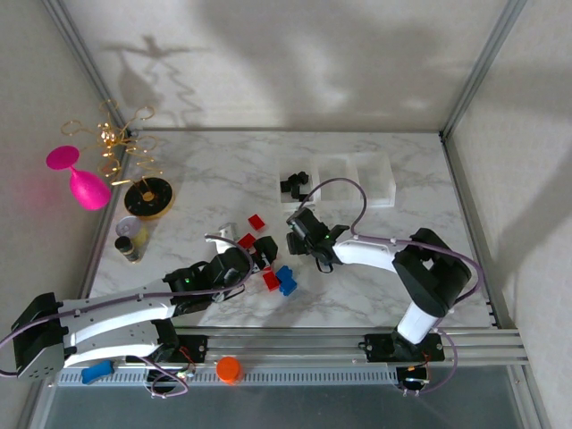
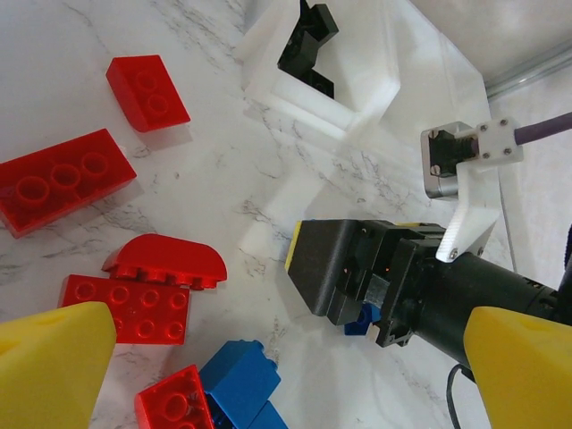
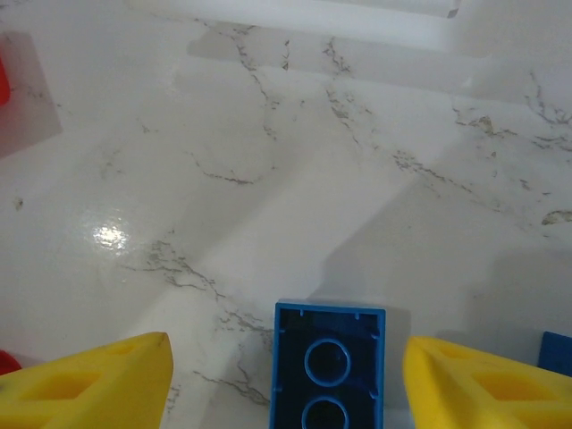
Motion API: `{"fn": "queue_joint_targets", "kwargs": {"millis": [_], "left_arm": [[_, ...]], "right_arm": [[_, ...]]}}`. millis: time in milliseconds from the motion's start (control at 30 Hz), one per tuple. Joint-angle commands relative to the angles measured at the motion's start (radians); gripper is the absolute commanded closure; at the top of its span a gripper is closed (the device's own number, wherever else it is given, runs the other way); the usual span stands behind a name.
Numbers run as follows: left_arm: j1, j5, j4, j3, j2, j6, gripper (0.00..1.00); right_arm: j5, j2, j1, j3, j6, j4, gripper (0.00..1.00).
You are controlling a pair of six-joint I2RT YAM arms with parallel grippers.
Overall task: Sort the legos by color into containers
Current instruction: Pick up the lego from the center of the table.
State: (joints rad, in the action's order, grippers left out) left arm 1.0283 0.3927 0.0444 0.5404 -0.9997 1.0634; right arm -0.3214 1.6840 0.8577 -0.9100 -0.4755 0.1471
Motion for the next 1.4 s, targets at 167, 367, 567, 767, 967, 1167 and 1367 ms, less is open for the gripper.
{"fn": "queue_joint_targets", "kwargs": {"millis": [167, 367, 567, 767, 967, 1167, 1367], "left_arm": [[0.009, 0.052, 0.029, 0.024, -0.017, 0.03, 0.0], [0.009, 0.061, 0.049, 0.036, -0.015, 0.031, 0.01], [0.009, 0.076, 0.063, 0.038, -0.002, 0.033, 0.0], [0.009, 0.077, 0.073, 0.028, 0.02, 0.043, 0.0], [0.009, 0.087, 0.088, 0.024, 0.037, 0.04, 0.0], [0.009, 0.079, 0.071, 0.021, 0.031, 0.034, 0.0], [0.009, 0.072, 0.08, 0.025, 0.031, 0.022, 0.0]], "right_arm": [[-0.059, 0.081, 0.019, -0.062, -0.021, 0.087, 0.35], [-0.097, 0.124, 0.042, -0.11, -0.04, 0.14, 0.33], [-0.097, 0.143, 0.098, -0.172, -0.052, 0.172, 0.36], [-0.104, 0.12, 0.102, -0.153, -0.074, 0.17, 0.41], [-0.095, 0.117, 0.102, -0.113, -0.093, 0.168, 0.46], [-0.096, 0.134, 0.102, -0.122, -0.094, 0.165, 0.57], [-0.099, 0.105, 0.102, -0.127, -0.086, 0.163, 0.67]]}}
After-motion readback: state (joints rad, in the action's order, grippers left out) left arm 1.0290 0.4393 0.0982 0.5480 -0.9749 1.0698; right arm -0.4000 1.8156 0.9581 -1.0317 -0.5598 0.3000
